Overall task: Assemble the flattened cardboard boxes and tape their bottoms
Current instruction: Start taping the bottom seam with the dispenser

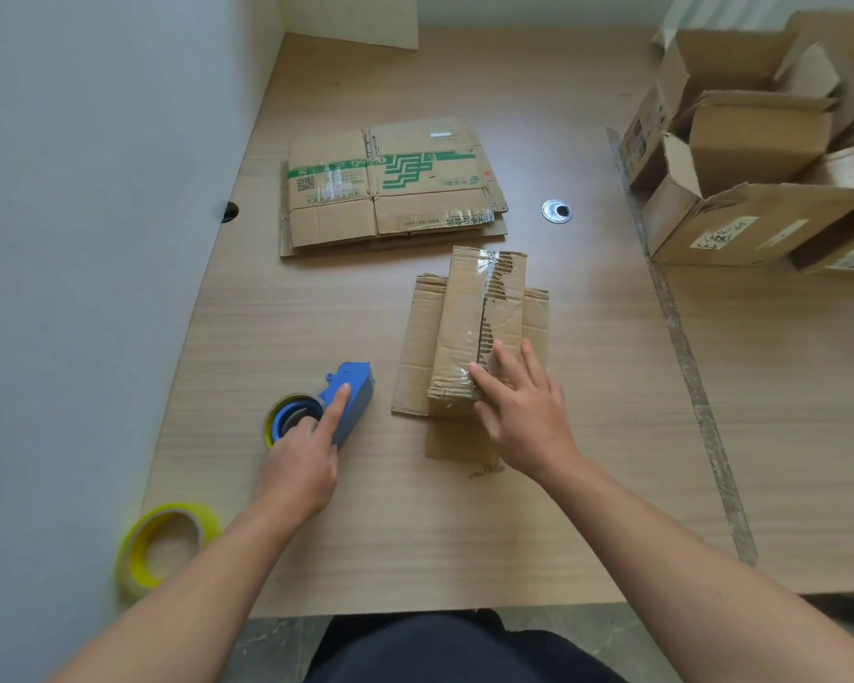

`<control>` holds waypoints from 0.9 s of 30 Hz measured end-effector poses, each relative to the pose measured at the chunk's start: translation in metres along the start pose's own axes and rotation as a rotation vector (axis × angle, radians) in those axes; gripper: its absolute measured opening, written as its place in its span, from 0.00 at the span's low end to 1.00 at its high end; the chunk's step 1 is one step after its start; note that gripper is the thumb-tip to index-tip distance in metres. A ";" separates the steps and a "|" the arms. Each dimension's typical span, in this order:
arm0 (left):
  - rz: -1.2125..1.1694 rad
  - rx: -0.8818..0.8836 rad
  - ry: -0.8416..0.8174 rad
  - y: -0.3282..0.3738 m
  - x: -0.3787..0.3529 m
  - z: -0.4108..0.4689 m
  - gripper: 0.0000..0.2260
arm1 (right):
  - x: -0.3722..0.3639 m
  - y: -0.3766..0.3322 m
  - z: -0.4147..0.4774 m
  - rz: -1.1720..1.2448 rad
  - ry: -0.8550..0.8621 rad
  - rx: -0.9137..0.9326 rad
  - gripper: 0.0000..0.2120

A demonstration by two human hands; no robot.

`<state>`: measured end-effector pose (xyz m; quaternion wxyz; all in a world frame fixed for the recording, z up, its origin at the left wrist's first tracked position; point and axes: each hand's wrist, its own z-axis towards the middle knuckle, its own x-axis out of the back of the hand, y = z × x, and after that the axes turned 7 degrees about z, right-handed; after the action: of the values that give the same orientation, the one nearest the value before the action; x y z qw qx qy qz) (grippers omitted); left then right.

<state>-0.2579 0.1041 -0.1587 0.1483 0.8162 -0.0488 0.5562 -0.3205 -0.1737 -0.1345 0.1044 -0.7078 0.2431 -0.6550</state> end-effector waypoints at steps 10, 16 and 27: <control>-0.005 -0.008 0.023 -0.020 0.005 -0.023 0.33 | -0.008 -0.084 0.009 0.528 -0.071 0.094 0.20; -0.303 -0.081 0.144 -0.036 0.015 -0.027 0.23 | -0.019 -0.100 0.013 0.158 -0.072 0.167 0.21; 0.133 -0.296 -0.274 -0.075 0.019 -0.009 0.48 | -0.050 -0.113 0.006 0.220 -0.389 0.229 0.26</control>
<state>-0.2401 0.1801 -0.1525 0.2215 0.8485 -0.2032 0.4355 -0.2925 -0.0535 -0.1263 0.2992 -0.7735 0.2182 -0.5143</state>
